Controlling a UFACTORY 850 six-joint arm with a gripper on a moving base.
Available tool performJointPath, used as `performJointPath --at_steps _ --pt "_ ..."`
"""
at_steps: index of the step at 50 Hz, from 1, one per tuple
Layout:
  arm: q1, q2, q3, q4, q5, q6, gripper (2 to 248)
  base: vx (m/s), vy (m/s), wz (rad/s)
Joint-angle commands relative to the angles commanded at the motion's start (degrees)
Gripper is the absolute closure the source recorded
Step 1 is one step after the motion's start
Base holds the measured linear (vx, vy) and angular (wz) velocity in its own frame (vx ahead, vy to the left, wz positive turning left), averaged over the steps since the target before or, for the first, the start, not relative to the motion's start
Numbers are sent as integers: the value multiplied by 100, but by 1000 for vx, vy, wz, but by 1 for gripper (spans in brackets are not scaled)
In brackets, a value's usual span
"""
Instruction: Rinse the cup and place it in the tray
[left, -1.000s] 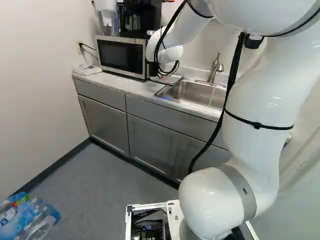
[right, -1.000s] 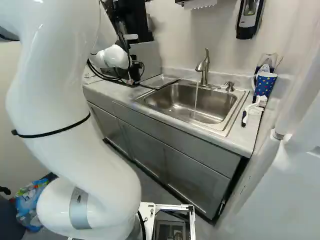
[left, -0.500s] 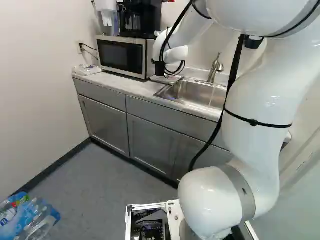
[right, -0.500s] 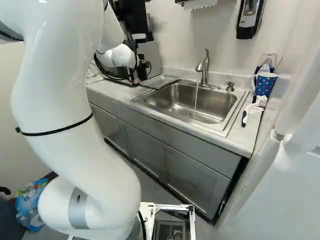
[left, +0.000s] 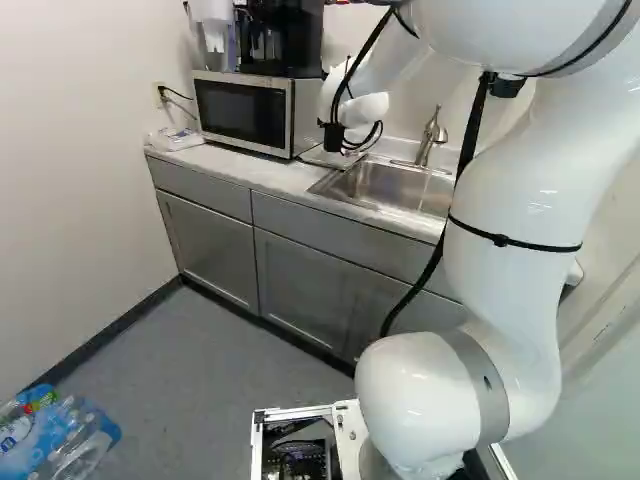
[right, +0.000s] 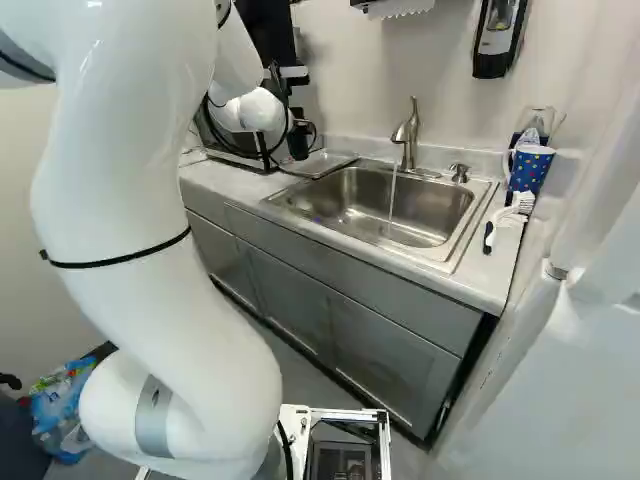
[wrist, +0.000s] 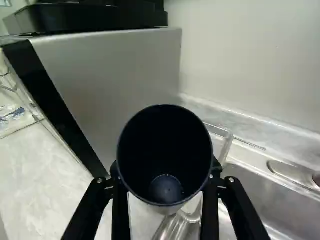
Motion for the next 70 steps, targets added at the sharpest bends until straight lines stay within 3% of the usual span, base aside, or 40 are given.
performJointPath --at_steps 70 --pt "-1061 -91 -100 0 0 0 125 0 0 0"
